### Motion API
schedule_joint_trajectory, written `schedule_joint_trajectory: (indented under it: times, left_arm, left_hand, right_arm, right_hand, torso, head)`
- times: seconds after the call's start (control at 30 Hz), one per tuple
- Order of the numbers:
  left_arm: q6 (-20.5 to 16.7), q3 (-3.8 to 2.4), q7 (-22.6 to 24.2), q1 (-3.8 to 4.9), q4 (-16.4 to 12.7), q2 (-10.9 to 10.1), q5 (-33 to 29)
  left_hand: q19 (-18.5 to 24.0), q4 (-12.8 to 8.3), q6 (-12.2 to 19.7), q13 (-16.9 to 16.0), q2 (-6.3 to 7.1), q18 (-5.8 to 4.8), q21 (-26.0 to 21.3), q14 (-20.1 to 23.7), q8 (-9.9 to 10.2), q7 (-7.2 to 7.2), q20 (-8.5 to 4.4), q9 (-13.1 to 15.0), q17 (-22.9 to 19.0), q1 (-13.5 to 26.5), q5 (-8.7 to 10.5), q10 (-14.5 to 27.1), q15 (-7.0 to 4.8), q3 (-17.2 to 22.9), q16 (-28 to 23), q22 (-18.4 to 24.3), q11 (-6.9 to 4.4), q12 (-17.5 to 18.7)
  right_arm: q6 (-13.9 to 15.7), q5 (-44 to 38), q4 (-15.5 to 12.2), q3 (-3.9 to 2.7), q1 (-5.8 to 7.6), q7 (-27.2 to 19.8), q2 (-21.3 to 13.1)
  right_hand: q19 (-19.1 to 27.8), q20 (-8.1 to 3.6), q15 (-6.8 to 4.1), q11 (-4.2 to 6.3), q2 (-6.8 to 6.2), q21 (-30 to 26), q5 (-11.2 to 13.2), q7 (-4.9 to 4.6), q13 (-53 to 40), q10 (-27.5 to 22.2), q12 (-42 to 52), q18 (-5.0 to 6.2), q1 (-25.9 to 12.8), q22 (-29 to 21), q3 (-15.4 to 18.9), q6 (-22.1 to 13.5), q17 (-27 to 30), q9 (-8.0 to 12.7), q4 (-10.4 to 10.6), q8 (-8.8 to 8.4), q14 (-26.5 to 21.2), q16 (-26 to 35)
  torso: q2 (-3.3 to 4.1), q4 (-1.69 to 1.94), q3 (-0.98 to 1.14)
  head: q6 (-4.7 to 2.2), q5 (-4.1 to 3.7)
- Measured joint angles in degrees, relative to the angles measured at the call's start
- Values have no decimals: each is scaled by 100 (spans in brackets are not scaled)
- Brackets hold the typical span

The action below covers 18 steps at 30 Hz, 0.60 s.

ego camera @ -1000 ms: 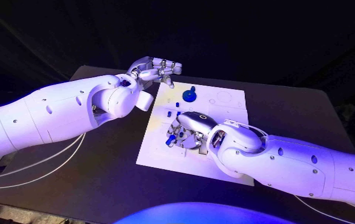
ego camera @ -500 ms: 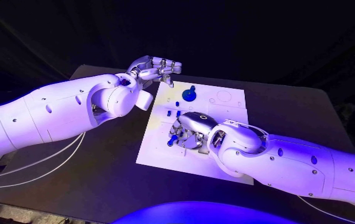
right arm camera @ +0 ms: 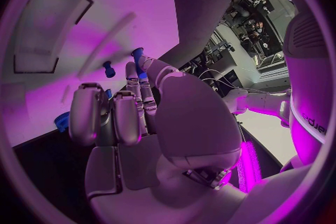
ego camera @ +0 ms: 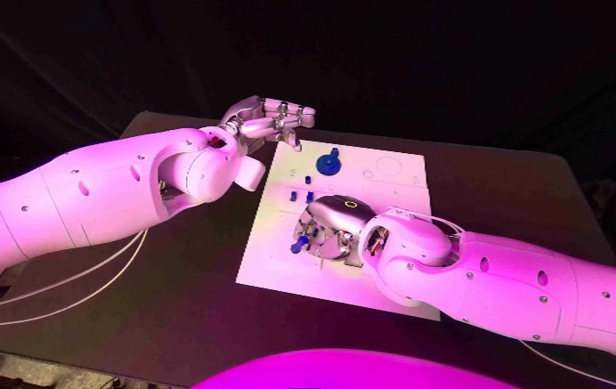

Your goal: Assemble the parts on the task board

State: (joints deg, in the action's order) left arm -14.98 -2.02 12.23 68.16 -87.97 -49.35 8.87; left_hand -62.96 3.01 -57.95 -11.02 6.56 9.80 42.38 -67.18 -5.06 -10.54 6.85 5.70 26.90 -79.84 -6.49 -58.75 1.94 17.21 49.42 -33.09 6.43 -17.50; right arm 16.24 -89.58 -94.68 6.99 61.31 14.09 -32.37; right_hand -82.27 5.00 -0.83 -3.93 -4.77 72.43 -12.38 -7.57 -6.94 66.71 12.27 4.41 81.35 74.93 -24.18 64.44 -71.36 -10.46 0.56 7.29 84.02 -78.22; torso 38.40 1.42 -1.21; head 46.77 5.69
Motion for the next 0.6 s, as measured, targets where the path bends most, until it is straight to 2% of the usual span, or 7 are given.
schedule_joint_trajectory:
  times: [0.27,0.37,0.4,0.47,0.6]
  left_arm:
    - [0,0,-2,0,-2,2,0]
    - [-1,0,-3,1,-2,5,0]
    - [-1,0,-3,1,-2,5,0]
    - [0,0,-4,1,-2,6,0]
    - [0,0,-7,1,-2,5,0]
  left_hand:
    - [0,0,0,0,0,0,0,0,0,0,0,0,0,0,0,0,0,0,0,0,0,0]
    - [0,0,0,0,0,1,0,0,0,0,0,0,0,0,0,0,0,0,0,0,0,0]
    - [0,0,0,0,0,0,0,0,0,0,0,0,0,0,0,0,0,0,0,1,0,0]
    - [0,0,0,0,0,0,0,0,0,0,0,0,0,0,0,0,0,0,0,0,0,0]
    - [0,0,0,0,0,0,0,0,0,0,0,0,0,0,0,0,0,0,0,1,0,0]
  right_arm:
    - [-43,-162,38,29,3,97,122]
    - [-56,-203,45,34,3,122,161]
    - [-62,-215,50,37,2,129,172]
    - [-72,-240,64,43,1,134,190]
    - [-87,-265,83,53,-2,134,197]
  right_hand:
    - [0,0,0,-6,13,-5,13,8,0,28,0,-1,-17,-1,1,15,20,0,-1,-13,0,0]
    - [2,2,0,-14,-32,-42,13,5,-24,36,-62,-1,-81,-1,9,14,23,0,6,-15,0,0]
    - [23,23,0,-20,-37,-79,13,-39,-19,22,-98,0,-124,-1,18,-35,33,-16,15,-57,0,0]
    - [58,58,66,-59,-20,-149,12,-113,48,-199,-223,0,-211,-1,17,-218,48,-64,29,-150,-1,0]
    - [93,93,95,-128,-79,-230,43,-142,104,-392,-310,0,-319,-2,-11,-385,72,24,57,-283,11,0]
  torso:
    - [-5,2,-3]
    - [-5,2,-1]
    - [-4,2,0]
    - [-4,2,0]
    - [-2,-1,0]
  head:
    - [-16,-5]
    - [-21,-5]
    - [-23,-5]
    - [-24,-5]
    - [-33,-18]
